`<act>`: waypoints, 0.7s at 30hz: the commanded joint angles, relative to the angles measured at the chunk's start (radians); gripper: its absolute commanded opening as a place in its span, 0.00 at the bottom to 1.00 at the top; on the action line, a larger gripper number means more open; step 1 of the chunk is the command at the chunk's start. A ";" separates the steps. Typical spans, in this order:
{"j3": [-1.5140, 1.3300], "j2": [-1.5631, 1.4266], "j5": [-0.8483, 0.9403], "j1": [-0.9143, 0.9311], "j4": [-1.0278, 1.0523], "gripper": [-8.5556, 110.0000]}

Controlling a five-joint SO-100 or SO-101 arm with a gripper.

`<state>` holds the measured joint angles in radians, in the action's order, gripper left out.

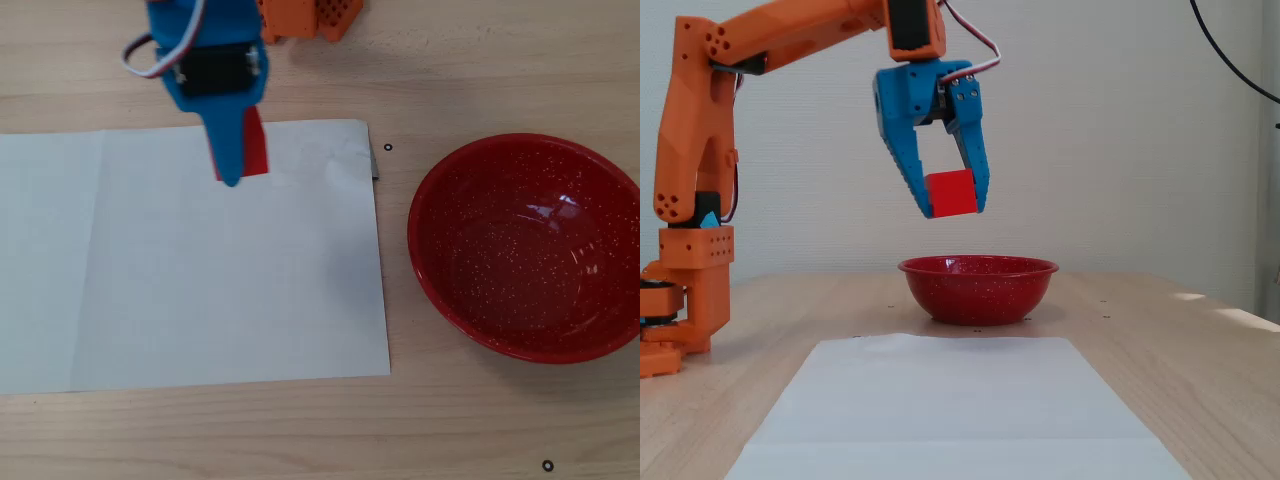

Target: Grasp the red cube and put it in the red bowl

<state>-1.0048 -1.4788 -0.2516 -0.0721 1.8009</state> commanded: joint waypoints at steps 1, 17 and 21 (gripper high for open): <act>0.152 -0.135 0.071 0.104 0.135 0.08; 0.172 -0.075 0.339 0.555 -0.064 0.08; 0.133 -0.057 0.370 0.615 -0.164 0.08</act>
<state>-0.9250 -1.4772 0.0936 0.5170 1.6904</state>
